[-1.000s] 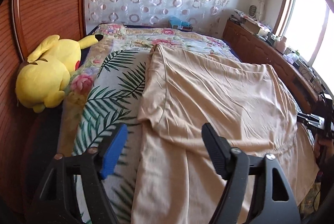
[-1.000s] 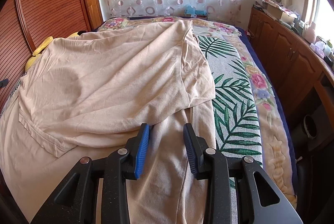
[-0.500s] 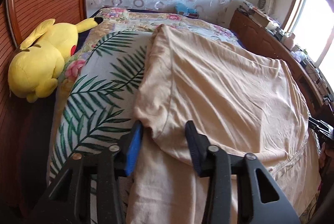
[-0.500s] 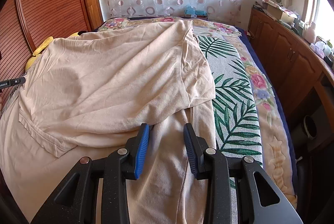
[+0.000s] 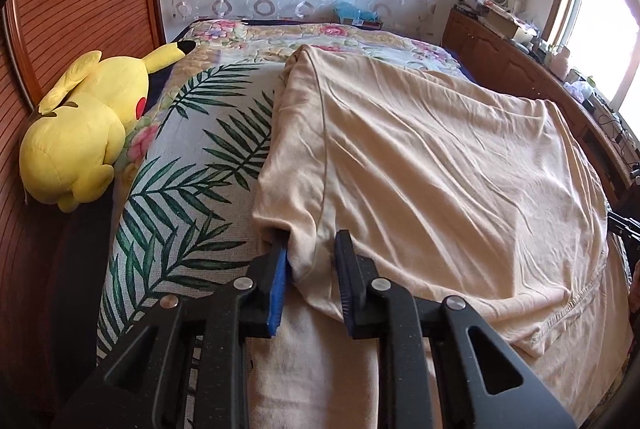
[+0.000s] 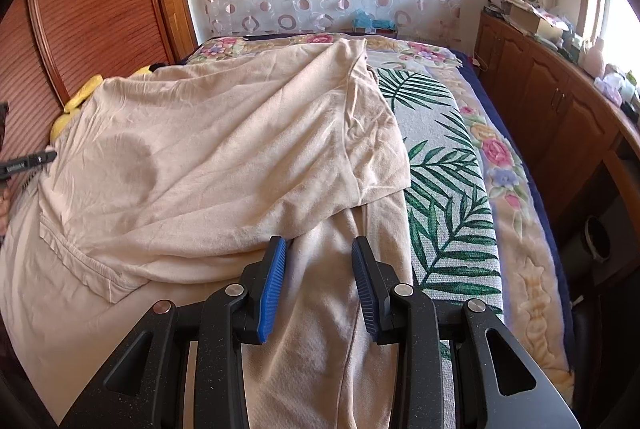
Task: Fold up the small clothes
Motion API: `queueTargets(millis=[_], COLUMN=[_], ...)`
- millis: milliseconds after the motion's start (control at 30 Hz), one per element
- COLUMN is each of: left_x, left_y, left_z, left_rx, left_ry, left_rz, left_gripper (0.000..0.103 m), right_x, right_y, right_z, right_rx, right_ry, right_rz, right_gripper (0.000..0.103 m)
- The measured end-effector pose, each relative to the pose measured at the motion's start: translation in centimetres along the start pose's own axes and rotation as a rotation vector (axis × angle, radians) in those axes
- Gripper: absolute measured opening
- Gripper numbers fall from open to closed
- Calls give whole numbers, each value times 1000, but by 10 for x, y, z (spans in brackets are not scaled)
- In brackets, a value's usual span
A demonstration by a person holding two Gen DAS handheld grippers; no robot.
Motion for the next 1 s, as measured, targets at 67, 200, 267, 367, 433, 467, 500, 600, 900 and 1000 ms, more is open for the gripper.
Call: queueTargets(millis=[67,200,267,367,433,467,500,600,900,1000], left_x=[-1,-1,0,0,0,0,0,0,6,13], left_y=[1,1,1,1,1,1,1,2,14,23], left_z=[1,-1,0,0,0,0,0,1,7,7], left_rx=[0,6,7,6,6,8,9,12,41,29], left_ry=[1,-9,-11,-10,-10,-12,-12,-15,-66,-63], left_rz=[3,2,1,1,1,1,0,-2,41,81], left_gripper=[23,23,23,23,23,23,23,23,7,7], right_x=[1,7,13,21,27,30,32,40,47,52], right_y=[-1,-2,-4,-14,-23,-28,-33,-39,-41,-27], right_z=[5,12,10,6,8,10,12,18,-6,-14], right_rx=[27,33,34,81,87,88,96,95,-41,-35], right_ry=[-40,-73,-61,-93,-112,-120,-136,-172,20,39], right_rz=[1,10,7,-28,-48,-58,-65,-68,-45,20], right_gripper=[40,43,43,43,43,43,43,43,5,5])
Point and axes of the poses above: each gripper's, at about its wrist camera, not at the fingertips, and y roughly against the way its jaws point, z to its right, x to its top, the point moved 7 cm from there along -y, roughly the way its jaws point, and after that the axes turned 4 degrees about -x, right-handed, at the moved point
